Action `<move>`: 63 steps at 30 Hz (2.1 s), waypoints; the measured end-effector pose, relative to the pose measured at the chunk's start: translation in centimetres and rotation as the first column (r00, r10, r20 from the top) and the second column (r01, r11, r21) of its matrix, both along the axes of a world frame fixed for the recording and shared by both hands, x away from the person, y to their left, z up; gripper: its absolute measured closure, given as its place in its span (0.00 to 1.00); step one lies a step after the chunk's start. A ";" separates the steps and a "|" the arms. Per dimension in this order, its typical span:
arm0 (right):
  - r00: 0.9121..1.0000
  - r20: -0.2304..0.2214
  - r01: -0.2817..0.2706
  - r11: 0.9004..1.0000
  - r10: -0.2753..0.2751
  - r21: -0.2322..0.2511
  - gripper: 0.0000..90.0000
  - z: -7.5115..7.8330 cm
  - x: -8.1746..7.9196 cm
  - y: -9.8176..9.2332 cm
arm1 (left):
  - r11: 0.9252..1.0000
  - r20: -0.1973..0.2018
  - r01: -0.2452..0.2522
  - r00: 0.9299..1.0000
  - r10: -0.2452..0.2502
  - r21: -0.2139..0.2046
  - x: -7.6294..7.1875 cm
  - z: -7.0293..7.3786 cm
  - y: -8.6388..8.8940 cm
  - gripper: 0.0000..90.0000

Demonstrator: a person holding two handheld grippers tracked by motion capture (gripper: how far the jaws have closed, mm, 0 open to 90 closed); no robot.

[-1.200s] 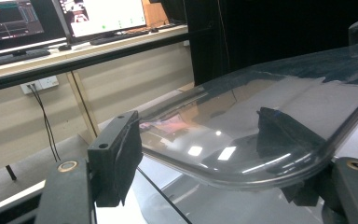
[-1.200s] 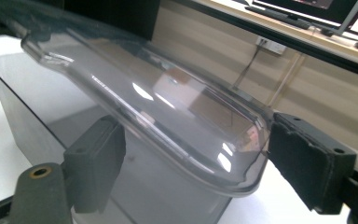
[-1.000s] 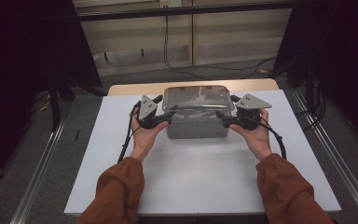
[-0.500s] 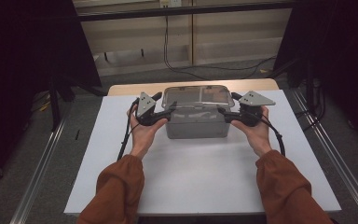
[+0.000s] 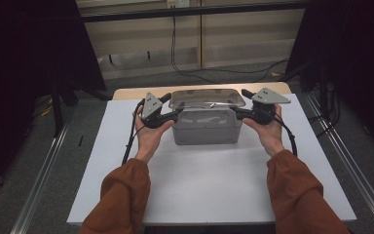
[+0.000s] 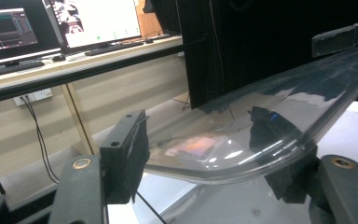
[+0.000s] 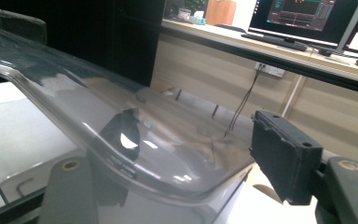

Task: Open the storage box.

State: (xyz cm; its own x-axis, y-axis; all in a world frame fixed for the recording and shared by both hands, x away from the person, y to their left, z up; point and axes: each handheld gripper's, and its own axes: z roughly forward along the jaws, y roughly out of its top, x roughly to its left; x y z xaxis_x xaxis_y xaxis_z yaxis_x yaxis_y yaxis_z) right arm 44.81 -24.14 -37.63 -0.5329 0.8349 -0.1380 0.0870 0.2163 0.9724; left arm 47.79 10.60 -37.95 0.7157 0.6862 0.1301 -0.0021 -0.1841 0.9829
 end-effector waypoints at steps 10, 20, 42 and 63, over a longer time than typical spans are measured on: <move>1.000 0.013 -0.029 1.000 0.028 0.011 0.46 0.6 0.4 -0.1 | 1.000 -0.011 0.016 1.000 -0.016 -0.004 0.6 0.8 -0.1 0.48; 0.999 0.029 -0.033 0.999 0.032 0.029 0.53 1.4 1.1 0.2 | 1.000 0.016 -0.009 1.000 0.009 -0.009 1.1 1.3 -0.1 0.54; 0.999 0.044 -0.010 0.999 0.008 0.046 0.53 2.4 2.7 -0.3 | 1.000 0.047 -0.013 0.999 0.013 -0.006 3.1 2.0 -0.1 0.68; 1.000 0.000 0.021 0.999 -0.021 0.048 0.63 1.1 5.1 -0.9 | 1.000 0.047 -0.017 0.999 0.018 -0.017 4.5 2.1 0.2 0.73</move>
State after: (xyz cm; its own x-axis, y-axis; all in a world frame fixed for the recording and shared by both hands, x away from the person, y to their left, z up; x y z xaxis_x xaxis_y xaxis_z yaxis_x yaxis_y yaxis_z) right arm 49.94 -25.08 -36.52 -0.5154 0.8513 -0.0980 0.0906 0.1678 0.9816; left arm 52.27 10.80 -35.81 0.6970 0.7009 0.1516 -0.0455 -0.1677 0.9848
